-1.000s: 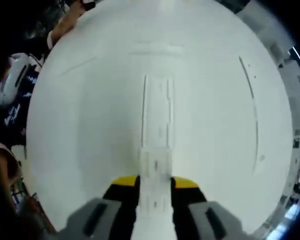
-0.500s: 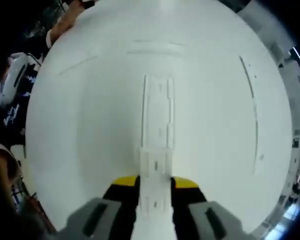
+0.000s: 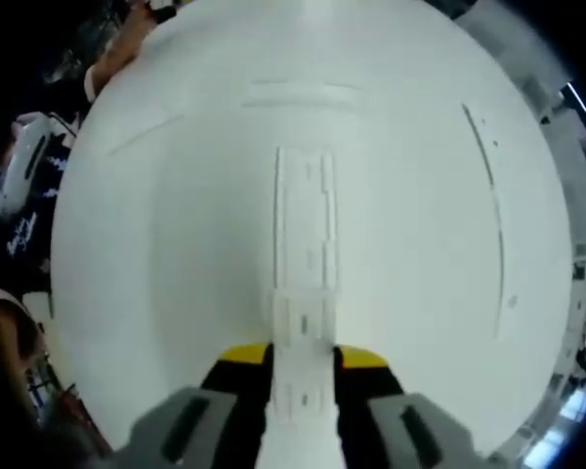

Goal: Locate the socket holder cover, grip the socket holder cover, clip it into the socket holder slot.

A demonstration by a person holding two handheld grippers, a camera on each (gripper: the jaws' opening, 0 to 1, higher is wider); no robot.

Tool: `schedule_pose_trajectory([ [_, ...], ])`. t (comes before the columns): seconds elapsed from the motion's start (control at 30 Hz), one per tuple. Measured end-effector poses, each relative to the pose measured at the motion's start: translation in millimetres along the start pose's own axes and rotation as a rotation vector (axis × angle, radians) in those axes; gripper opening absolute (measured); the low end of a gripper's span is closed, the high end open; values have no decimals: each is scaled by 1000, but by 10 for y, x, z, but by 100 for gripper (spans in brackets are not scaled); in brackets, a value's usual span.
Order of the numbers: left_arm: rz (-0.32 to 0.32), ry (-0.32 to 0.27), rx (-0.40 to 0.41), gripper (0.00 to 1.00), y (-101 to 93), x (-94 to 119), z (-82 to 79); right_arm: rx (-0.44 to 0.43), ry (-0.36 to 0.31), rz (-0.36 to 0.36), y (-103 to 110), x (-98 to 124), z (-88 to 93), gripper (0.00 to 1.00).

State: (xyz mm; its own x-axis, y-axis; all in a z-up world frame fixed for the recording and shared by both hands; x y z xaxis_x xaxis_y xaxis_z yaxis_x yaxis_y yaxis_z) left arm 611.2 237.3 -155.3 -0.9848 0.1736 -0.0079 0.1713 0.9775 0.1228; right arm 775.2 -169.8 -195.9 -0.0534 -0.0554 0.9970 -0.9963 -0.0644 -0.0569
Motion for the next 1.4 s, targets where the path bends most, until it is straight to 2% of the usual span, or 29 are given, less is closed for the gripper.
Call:
schedule_pose_trajectory([
  [0.17, 0, 1, -1, 84, -1, 1, 0, -23, -26, 0, -27, -1, -20, 27],
  [0.5, 0, 0, -2, 84, -5, 1, 1, -3, 2, -6, -28, -28, -39, 27],
  [1.4, -3, 10, -9, 84, -15, -3, 11, -18, -6, -12, -17, -7, -40, 27],
])
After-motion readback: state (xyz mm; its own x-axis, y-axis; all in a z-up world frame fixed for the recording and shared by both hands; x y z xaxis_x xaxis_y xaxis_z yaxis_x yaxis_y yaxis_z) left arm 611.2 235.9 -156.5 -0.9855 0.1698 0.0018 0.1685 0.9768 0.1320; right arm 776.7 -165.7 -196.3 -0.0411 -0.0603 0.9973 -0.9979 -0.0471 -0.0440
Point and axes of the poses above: the point that each gripper's makers call its tool centre point, and the gripper's own axes: x roughly backward along the fingers, y roughly to its left, z roughly out of its underside, the point moved 8 cm from there along x, roughly backward along the fingers
